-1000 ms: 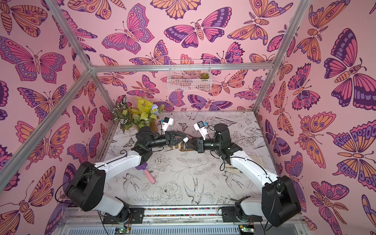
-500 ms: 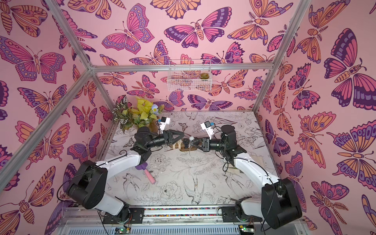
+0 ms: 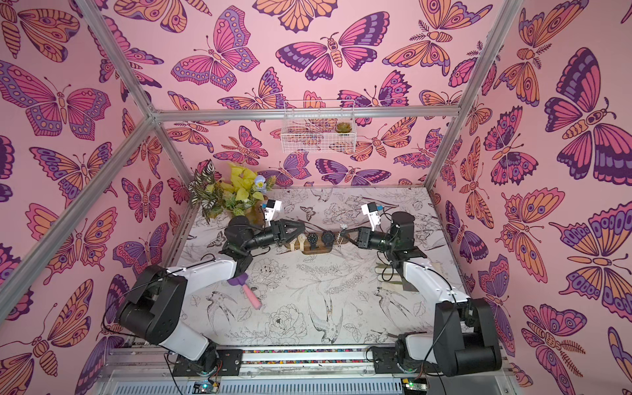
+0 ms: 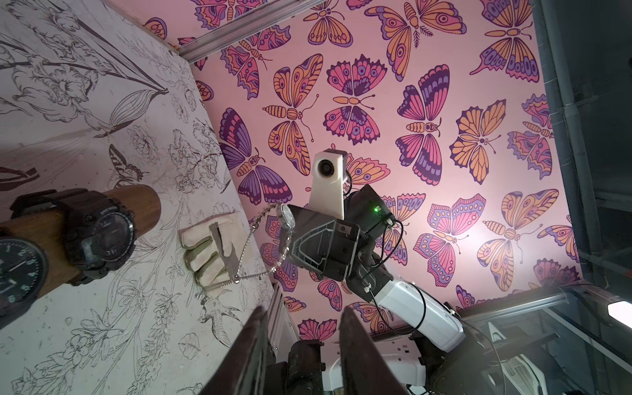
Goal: Place watch on stand
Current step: Adjust the watch, then place the watch on the stand.
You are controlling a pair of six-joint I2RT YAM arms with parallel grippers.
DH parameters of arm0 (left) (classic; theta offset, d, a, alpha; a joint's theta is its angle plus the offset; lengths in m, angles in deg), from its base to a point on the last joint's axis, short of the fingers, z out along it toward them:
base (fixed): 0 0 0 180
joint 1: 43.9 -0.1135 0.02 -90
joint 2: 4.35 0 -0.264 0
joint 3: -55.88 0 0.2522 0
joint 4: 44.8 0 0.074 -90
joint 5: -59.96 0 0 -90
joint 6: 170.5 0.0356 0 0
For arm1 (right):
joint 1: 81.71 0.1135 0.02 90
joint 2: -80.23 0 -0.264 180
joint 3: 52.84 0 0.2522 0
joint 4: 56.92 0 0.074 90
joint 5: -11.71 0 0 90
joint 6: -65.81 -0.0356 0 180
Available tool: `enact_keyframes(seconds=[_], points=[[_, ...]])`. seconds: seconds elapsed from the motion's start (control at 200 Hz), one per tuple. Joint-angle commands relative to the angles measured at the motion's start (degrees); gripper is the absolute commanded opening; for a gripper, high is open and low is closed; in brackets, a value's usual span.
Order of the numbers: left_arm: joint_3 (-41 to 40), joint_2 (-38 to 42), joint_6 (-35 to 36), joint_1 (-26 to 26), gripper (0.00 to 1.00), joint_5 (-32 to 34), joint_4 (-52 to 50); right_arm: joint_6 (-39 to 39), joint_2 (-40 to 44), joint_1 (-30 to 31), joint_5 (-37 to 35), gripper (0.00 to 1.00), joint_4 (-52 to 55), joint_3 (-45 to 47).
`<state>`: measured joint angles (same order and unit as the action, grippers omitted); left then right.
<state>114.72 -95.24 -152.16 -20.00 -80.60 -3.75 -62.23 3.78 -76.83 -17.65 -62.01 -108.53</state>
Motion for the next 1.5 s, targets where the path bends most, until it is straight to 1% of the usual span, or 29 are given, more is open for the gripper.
enact_keyframes(seconds=[0.0, 0.16, 0.366, 0.581, 0.796, 1.016, 1.222, 1.367, 1.492], points=[[-1.33, -0.51, -0.27, -1.02, 0.38, -1.64, 2.76, 2.21, -2.15, -2.95, -1.77, 0.00, 3.03, 0.15], [-2.24, -0.71, 0.16, -1.94, 0.37, -1.64, 1.97, 4.82, -5.87, -5.75, -4.03, 0.00, 6.34, -0.58], [-2.89, -1.39, 0.30, -3.05, 0.37, -1.97, 2.15, 7.05, -11.33, -6.01, -5.43, 0.00, 8.51, -3.16], [-3.04, -1.91, 0.13, -4.21, 0.37, -2.39, 2.06, 8.02, -16.95, -6.48, -5.11, 0.00, 8.89, -6.15], [-2.84, -2.84, 0.10, -4.81, 0.37, -2.58, 2.10, 7.90, -20.99, -6.47, -2.94, 0.00, 8.61, -9.48], [-2.54, -4.05, -0.65, -5.18, 0.36, -2.86, 2.96, 7.74, -24.00, -6.47, -0.47, 0.00, 8.66, -12.11], [-2.37, -5.34, -1.67, -5.44, 0.36, -2.87, 4.24, 7.46, -25.63, -6.00, 0.00, 0.00, 8.45, -12.89], [-2.43, -6.19, -2.25, -5.53, 0.36, -3.04, 5.02, 9.85, -25.86, -4.55, -0.77, 0.00, 11.57, -14.20], [-2.66, -6.40, -2.43, -5.62, 0.36, -2.96, 5.49, 10.40, -26.48, -3.85, -0.62, 0.00, 12.39, -15.15]])
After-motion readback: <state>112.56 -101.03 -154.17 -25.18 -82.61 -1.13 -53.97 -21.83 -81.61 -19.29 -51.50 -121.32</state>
